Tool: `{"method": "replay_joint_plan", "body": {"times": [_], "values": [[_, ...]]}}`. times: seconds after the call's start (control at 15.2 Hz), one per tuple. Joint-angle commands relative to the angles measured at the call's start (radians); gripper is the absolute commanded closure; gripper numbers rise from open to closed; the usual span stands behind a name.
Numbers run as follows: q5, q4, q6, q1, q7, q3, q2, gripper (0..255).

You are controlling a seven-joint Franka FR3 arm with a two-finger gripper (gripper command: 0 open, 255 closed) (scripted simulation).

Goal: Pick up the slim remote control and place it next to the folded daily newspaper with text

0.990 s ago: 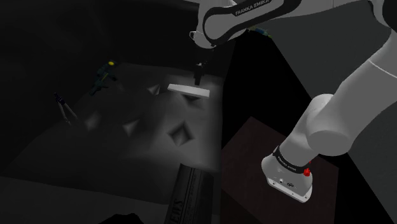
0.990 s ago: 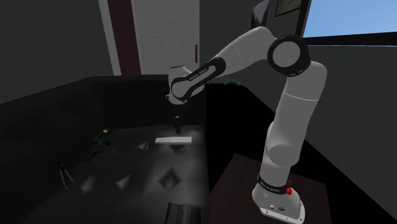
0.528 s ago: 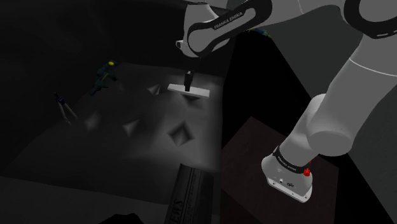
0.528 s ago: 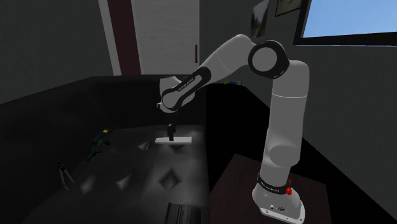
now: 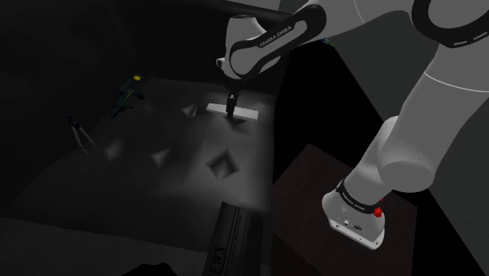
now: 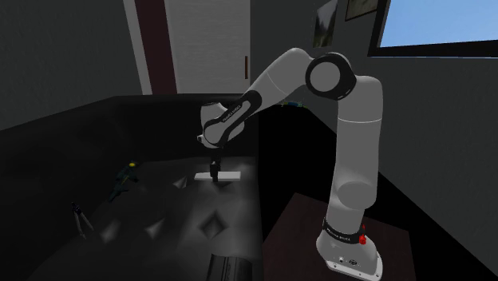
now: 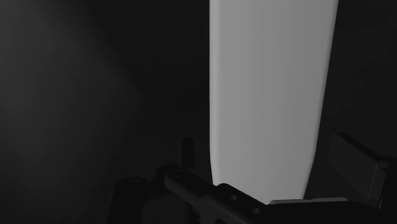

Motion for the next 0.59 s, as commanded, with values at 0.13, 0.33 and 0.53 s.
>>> {"method": "replay_joint_plan", "body": {"times": [0.13, 0.33, 0.53], "values": [[0.0, -0.001, 0.001, 0.0, 0.0, 0.0, 0.0, 0], [0.0, -0.001, 0.001, 0.0, 0.0, 0.0, 0.0, 255], [0.0, -0.001, 0.001, 0.0, 0.0, 0.0, 0.0, 255]]}}
